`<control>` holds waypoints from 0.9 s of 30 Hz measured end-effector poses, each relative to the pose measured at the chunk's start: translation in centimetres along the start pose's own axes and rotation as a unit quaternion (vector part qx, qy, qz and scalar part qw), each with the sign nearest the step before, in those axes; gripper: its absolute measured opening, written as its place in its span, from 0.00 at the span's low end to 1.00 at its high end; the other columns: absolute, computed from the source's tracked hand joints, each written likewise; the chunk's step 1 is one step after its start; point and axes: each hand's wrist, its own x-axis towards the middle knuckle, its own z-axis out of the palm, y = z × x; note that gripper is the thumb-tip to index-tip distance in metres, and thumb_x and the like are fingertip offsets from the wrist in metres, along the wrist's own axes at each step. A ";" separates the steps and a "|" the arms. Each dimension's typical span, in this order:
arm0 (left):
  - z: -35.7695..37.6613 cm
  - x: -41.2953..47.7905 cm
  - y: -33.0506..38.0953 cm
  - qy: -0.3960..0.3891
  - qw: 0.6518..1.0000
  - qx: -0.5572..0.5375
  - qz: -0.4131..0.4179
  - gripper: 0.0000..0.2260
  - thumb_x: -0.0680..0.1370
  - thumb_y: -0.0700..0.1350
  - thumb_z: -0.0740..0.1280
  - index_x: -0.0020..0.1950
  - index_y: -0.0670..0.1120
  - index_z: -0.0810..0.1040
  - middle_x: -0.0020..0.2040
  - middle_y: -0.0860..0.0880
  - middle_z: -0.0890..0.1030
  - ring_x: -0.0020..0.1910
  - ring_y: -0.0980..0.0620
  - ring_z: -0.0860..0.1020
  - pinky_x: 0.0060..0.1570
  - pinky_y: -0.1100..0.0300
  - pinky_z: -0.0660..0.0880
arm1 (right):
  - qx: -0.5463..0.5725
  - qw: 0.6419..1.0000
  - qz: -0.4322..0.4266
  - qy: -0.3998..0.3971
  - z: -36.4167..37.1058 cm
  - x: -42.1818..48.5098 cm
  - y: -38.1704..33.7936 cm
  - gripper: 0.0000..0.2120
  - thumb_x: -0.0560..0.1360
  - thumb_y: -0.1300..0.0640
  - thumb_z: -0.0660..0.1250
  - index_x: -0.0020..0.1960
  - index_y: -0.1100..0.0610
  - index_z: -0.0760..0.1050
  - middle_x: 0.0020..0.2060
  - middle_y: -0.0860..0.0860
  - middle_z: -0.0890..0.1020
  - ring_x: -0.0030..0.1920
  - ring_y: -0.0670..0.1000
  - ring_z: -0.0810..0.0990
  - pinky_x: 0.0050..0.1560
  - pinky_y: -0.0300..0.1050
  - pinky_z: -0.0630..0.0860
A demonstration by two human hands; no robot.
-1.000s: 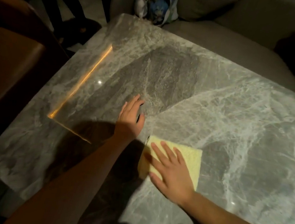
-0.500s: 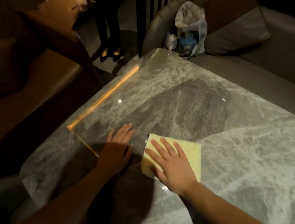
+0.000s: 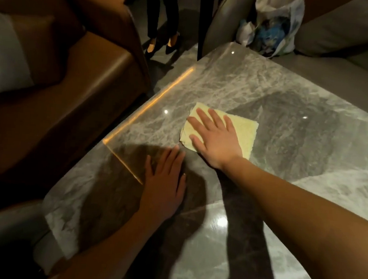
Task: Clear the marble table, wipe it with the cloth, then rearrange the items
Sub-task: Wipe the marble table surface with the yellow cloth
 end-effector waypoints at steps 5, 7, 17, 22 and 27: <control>-0.4 -0.1 0.0 -0.005 1.000 -0.017 -0.002 0.24 0.80 0.53 0.51 0.76 0.51 0.56 0.79 0.52 0.53 0.78 0.54 0.46 0.73 0.43 0.37 | -0.008 1.000 0.007 0.007 -0.5 3.0 0.2 0.26 0.81 0.41 0.44 0.78 0.42 0.51 0.79 0.46 0.51 0.78 0.52 0.46 0.75 0.57 0.43; -0.6 -0.1 -0.1 -0.002 0.999 -0.035 0.002 0.24 0.80 0.52 0.52 0.76 0.50 0.57 0.78 0.51 0.55 0.78 0.53 0.49 0.74 0.42 0.39 | -0.010 1.000 0.008 0.007 -0.5 3.0 0.2 0.26 0.81 0.41 0.45 0.78 0.43 0.51 0.79 0.47 0.51 0.78 0.53 0.46 0.75 0.57 0.43; -0.5 0.1 -0.1 0.063 0.991 -0.115 -0.007 0.25 0.78 0.55 0.52 0.74 0.51 0.61 0.76 0.48 0.61 0.76 0.51 0.57 0.74 0.42 0.50 | -0.004 1.000 -0.018 -0.008 0.2 -4.5 -2.0 0.26 0.81 0.41 0.46 0.78 0.42 0.51 0.79 0.47 0.52 0.78 0.53 0.48 0.76 0.57 0.45; -0.4 -0.8 -0.1 0.110 0.979 -0.174 -0.004 0.25 0.78 0.54 0.52 0.74 0.47 0.63 0.75 0.49 0.64 0.76 0.56 0.56 0.75 0.49 0.46 | -0.002 0.998 -0.038 -0.042 1.2 -13.1 -3.8 0.26 0.80 0.39 0.47 0.77 0.40 0.50 0.79 0.45 0.51 0.79 0.52 0.47 0.75 0.56 0.44; -0.7 -1.4 -1.5 0.066 0.980 -0.187 -0.015 0.23 0.79 0.49 0.60 0.74 0.48 0.62 0.77 0.49 0.58 0.77 0.52 0.54 0.76 0.53 0.46 | 0.011 0.994 -0.078 -0.071 3.2 -23.8 -7.0 0.28 0.79 0.38 0.49 0.78 0.41 0.49 0.79 0.46 0.49 0.79 0.53 0.46 0.75 0.57 0.45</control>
